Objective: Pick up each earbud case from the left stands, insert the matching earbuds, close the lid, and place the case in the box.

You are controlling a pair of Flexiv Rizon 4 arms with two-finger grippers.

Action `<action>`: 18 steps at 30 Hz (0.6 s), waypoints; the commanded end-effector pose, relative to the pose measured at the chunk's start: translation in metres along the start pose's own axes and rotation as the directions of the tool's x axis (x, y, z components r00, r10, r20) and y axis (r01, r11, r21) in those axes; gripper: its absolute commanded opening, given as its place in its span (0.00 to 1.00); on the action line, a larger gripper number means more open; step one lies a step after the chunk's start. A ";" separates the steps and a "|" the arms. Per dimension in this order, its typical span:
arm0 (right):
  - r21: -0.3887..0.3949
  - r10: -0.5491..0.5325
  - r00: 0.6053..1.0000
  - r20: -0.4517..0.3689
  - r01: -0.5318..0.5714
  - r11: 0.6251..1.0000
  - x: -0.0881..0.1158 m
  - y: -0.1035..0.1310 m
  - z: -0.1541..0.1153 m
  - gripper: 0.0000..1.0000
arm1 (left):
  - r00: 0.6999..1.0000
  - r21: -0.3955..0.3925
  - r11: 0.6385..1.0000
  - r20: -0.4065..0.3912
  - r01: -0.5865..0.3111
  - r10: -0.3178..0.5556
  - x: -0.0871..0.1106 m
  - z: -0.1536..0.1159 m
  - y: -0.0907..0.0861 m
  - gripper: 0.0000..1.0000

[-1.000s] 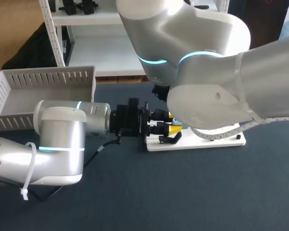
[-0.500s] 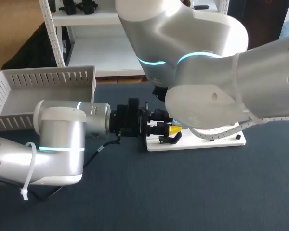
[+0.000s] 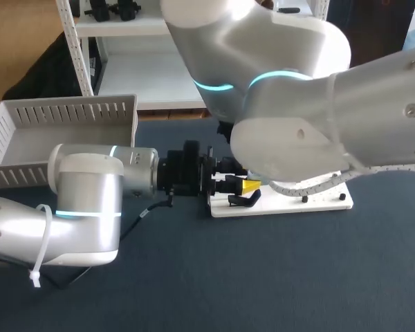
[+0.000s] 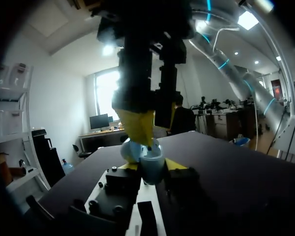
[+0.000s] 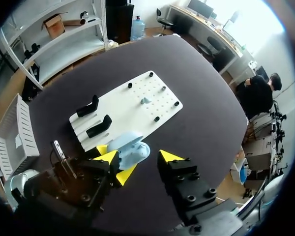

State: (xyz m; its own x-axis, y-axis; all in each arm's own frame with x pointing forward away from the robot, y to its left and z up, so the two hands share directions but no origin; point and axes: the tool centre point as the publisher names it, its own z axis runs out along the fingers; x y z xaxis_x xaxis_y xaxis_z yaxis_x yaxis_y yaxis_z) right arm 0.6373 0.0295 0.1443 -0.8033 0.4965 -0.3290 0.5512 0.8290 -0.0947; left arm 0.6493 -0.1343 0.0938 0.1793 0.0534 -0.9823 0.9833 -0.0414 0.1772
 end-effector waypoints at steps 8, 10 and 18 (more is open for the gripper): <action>-0.252 -0.033 0.998 -0.056 0.018 0.968 -0.026 -0.064 -0.027 0.48 | 1.000 -0.003 1.000 0.002 -0.003 0.003 0.000 0.001 -0.002 0.00; -0.301 -0.079 0.995 -0.061 0.057 0.952 -0.031 -0.069 -0.025 0.49 | 1.000 -0.003 1.000 0.002 -0.003 0.003 0.000 0.001 -0.002 0.00; -0.333 -0.153 0.988 0.002 0.145 0.932 -0.047 -0.073 0.000 0.47 | 1.000 -0.003 1.000 0.002 -0.003 0.003 0.000 0.001 -0.002 0.00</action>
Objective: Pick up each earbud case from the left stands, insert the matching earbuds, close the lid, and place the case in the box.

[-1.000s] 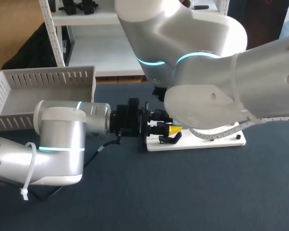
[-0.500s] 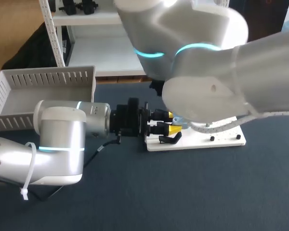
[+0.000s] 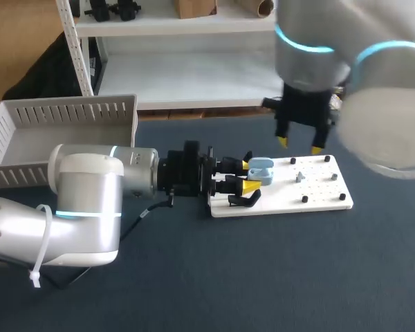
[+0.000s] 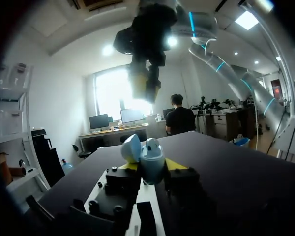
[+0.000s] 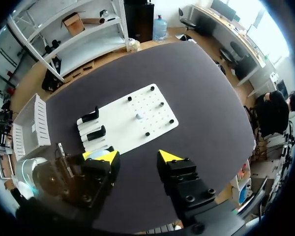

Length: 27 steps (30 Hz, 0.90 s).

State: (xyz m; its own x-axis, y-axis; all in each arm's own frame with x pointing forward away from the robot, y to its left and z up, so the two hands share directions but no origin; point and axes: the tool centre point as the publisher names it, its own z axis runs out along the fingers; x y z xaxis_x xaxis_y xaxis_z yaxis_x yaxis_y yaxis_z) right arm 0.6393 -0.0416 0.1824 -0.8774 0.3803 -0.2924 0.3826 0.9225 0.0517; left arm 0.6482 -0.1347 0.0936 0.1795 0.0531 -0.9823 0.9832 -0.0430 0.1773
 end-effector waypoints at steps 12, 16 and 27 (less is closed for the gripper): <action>-0.145 -0.008 1.000 -0.004 0.008 0.989 -0.003 -0.002 0.062 0.44 | 1.000 -0.005 1.000 0.001 -0.002 0.002 0.000 0.000 -0.001 0.00; -0.138 0.050 0.999 -0.018 -0.052 0.989 -0.007 0.004 0.072 0.44 | 1.000 -0.005 1.000 0.001 -0.002 0.002 0.000 0.000 -0.001 0.00; -0.086 0.169 0.984 -0.050 -0.172 0.981 -0.018 0.010 0.101 0.48 | 1.000 -0.005 1.000 0.001 -0.002 0.002 0.000 0.000 -0.001 0.00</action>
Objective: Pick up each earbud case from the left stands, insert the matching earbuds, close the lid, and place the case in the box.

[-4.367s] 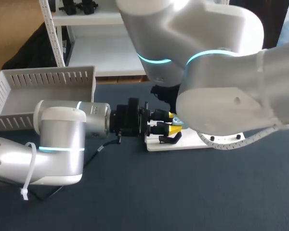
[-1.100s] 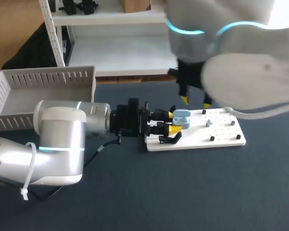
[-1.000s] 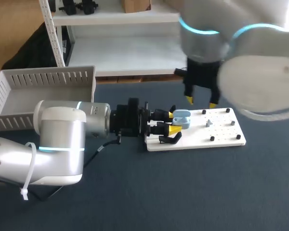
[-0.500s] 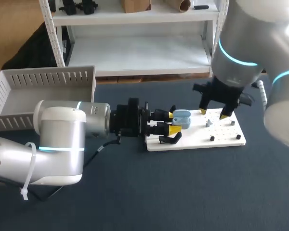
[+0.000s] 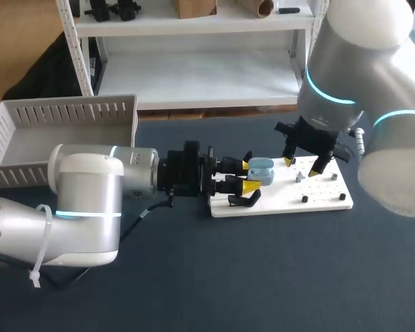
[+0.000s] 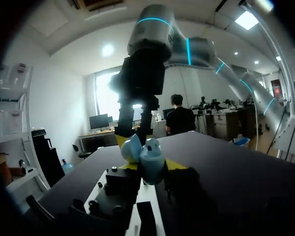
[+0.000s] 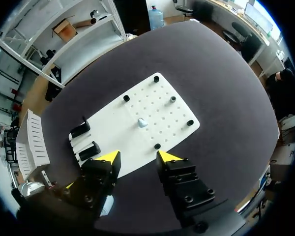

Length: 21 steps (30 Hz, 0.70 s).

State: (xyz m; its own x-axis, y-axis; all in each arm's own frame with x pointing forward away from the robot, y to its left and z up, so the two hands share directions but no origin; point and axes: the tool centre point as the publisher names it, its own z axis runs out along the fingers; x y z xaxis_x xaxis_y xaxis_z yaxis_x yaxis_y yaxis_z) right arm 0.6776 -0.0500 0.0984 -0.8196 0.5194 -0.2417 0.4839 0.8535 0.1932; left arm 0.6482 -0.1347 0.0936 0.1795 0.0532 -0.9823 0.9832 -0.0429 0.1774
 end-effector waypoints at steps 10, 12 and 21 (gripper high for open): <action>0.055 0.083 0.996 -0.011 -0.083 0.995 -0.014 0.000 0.040 0.45 | 1.000 -0.005 1.000 0.001 -0.002 0.002 0.000 0.000 -0.001 0.00; 0.061 0.097 0.995 -0.013 -0.096 0.994 -0.015 -0.002 0.046 0.44 | 1.000 -0.005 1.000 0.001 -0.002 0.002 0.000 0.000 -0.001 0.00; 0.024 0.074 0.997 -0.028 -0.073 0.997 -0.015 -0.007 0.054 0.44 | 1.000 -0.005 1.000 0.001 -0.002 0.002 0.000 0.000 -0.001 0.00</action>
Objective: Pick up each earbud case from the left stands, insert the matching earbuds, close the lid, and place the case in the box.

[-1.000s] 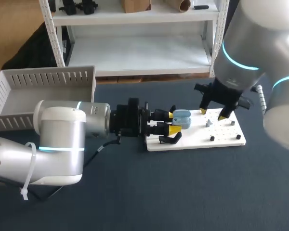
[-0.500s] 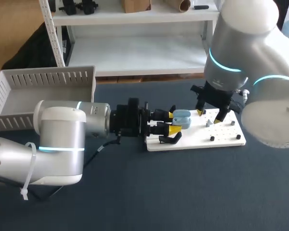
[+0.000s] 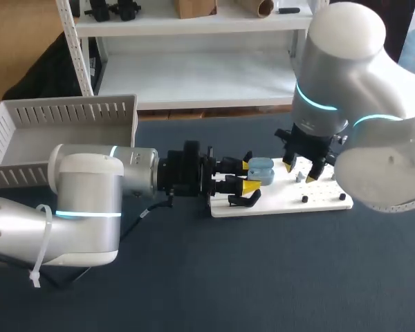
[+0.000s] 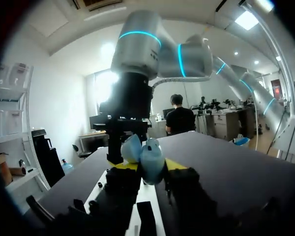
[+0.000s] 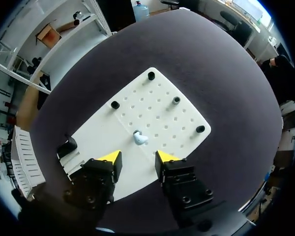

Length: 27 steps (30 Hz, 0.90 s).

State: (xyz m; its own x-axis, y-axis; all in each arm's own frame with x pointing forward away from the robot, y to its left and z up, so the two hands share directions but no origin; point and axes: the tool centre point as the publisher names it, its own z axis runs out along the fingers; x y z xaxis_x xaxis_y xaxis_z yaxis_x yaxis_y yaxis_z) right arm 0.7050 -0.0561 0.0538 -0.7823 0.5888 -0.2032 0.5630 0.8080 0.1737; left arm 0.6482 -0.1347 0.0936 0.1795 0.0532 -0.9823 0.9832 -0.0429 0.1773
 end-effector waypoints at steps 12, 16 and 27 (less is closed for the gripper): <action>-0.102 -0.095 0.995 0.015 0.096 0.990 -0.005 -0.011 0.000 0.41 | 1.000 -0.005 1.000 0.001 -0.002 0.002 0.000 0.000 -0.001 0.00; -0.105 -0.136 0.990 0.042 0.140 0.985 -0.004 -0.010 0.003 0.39 | 1.000 -0.005 1.000 0.001 -0.002 0.002 0.000 0.000 -0.001 0.00; -0.096 -0.141 0.988 0.058 0.146 0.985 -0.003 -0.007 0.014 0.34 | 1.000 -0.005 1.000 0.001 -0.002 0.002 0.000 0.000 -0.001 0.00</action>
State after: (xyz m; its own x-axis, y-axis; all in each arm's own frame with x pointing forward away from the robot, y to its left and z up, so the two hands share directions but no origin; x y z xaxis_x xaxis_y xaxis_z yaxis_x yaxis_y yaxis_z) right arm 0.7057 -0.0636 0.0426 -0.8412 0.4667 -0.2731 0.4135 0.8806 0.2314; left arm 0.6482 -0.1347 0.0936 0.1795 0.0532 -0.9823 0.9832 -0.0429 0.1774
